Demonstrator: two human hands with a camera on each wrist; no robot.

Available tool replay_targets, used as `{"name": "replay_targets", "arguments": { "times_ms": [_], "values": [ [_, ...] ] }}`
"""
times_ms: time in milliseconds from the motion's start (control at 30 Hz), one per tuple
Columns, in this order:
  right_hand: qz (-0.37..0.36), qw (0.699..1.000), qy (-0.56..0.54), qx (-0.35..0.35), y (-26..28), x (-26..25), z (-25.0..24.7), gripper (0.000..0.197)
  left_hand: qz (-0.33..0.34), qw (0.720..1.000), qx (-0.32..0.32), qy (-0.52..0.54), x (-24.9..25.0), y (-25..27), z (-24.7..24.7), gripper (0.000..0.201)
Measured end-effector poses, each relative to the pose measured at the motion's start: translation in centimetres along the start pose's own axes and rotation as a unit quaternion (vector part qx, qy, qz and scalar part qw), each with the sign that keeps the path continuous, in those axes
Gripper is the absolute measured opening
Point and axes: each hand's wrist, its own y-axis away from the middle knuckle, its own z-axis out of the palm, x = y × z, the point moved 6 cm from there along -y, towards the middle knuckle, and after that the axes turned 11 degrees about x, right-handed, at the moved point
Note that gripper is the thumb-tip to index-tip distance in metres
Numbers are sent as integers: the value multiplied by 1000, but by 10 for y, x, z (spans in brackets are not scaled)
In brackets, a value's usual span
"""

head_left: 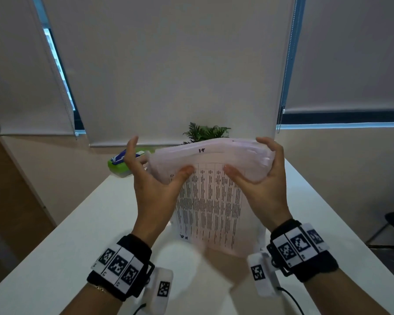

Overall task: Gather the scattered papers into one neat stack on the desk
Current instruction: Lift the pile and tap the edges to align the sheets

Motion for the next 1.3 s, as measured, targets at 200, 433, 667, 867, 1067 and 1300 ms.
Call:
{"name": "replay_targets", "arguments": {
  "times_ms": [200,433,667,867,1067,1300],
  "values": [
    [-17,1000,10,-2,-1,-4,4,66,170,971,-92,-142,12,-7,12,66],
    [-30,999,-28,15,-27,-19,-5,63,-96,982,-157,53,0,-25,9,98],
    [123,988,-65,-63,-23,14,-3,55,-145,981,-126,19,-22,-9,8,40],
    [141,983,59,-105,2,49,-11,33,-165,984,-71,19,-17,-6,8,38],
    [86,996,17,32,14,45,-6,34,-85,994,-57,23,3,17,32,58],
    [139,989,55,10,31,68,-10,37,-134,990,-51,-14,-27,36,25,41]
  ]
}}
